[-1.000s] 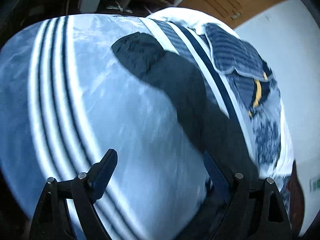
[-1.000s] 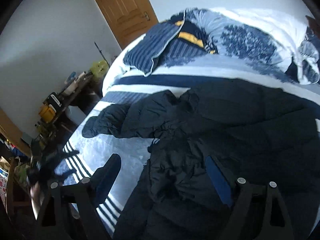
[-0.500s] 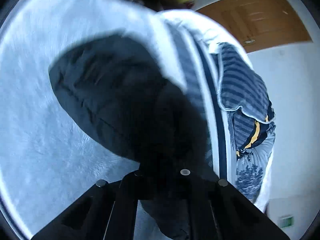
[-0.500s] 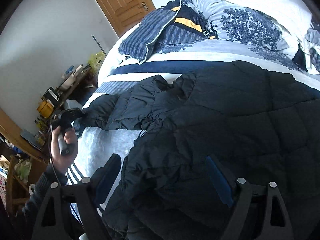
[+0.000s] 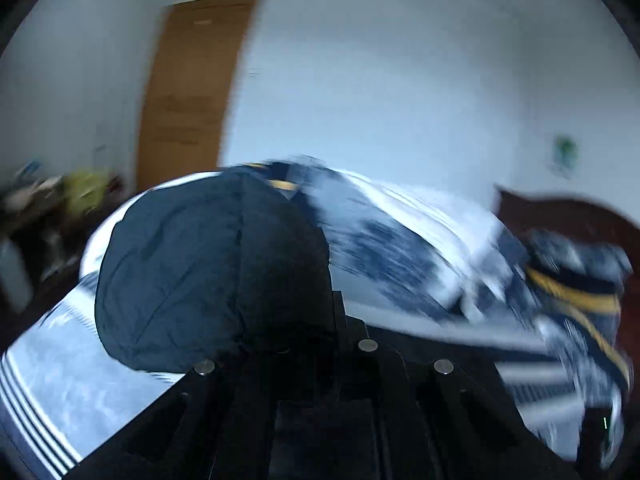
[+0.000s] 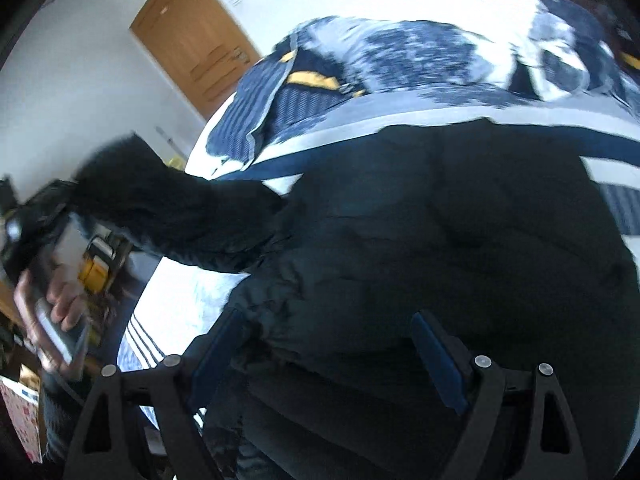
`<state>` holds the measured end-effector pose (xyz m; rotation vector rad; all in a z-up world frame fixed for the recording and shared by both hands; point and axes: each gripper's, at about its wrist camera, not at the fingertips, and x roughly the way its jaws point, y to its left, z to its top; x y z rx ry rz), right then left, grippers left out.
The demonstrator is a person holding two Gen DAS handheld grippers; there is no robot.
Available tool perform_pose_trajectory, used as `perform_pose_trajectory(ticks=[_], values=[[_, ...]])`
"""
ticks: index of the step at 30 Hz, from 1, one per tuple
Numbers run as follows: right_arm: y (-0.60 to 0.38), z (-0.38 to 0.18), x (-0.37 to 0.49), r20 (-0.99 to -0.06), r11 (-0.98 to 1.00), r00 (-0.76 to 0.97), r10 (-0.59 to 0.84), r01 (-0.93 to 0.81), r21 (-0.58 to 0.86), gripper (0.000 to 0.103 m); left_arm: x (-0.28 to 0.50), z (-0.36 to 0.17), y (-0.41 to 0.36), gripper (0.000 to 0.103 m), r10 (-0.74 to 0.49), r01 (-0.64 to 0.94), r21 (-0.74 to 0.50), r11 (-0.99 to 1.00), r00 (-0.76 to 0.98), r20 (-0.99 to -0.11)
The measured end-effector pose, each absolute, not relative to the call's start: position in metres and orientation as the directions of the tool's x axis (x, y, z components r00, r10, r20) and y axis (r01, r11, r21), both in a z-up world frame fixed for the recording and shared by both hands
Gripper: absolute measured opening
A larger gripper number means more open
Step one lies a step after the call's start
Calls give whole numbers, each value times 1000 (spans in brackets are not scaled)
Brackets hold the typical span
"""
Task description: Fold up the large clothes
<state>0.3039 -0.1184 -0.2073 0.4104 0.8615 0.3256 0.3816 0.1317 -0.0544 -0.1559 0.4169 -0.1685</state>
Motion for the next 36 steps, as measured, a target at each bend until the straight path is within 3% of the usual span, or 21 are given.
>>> perform_pose_trajectory(ticks=[5, 8, 10, 12, 13, 16, 20, 21, 27, 32, 36], values=[[-186, -217, 284, -649, 853, 648, 400, -3, 523, 89, 373, -99, 6, 5, -318, 345, -43, 938, 804, -502], [-220, -227, 278, -650, 838, 657, 382, 51, 544, 89, 370, -141, -49, 5, -387, 452, -44, 891, 703, -597], [-241, -238, 275, -651, 825, 660, 376, 82, 559, 89, 360, -178, -79, 14, -401, 518, -46, 854, 599, -693], [-255, -248, 274, -656, 811, 656, 373, 114, 574, 89, 352, -218, -98, 38, -392, 551, -76, 831, 483, -783], [-262, -253, 273, -661, 803, 650, 374, 130, 581, 89, 348, -229, -101, 40, -391, 555, -87, 828, 457, -799], [-273, -261, 267, -656, 781, 643, 396, 140, 608, 89, 331, -239, -85, 45, -396, 517, -140, 844, 426, -813], [-269, -247, 264, -618, 779, 658, 431, 75, 623, 89, 306, -206, -31, 85, -474, 444, -258, 858, 492, -730], [-264, -241, 266, -606, 776, 658, 447, 53, 629, 89, 303, -197, -15, 89, -475, 418, -273, 867, 525, -706], [-227, -234, 285, -631, 788, 620, 467, 34, 615, 89, 350, -201, 60, 89, -303, 124, -283, 951, 557, -774], [-229, -259, 269, -693, 784, 589, 416, 154, 601, 89, 392, -216, 113, 89, -419, -61, -518, 853, 511, -750], [-253, -294, 250, -721, 739, 556, 413, 257, 622, 89, 413, -217, 118, 87, -373, -98, -484, 870, 513, -774]])
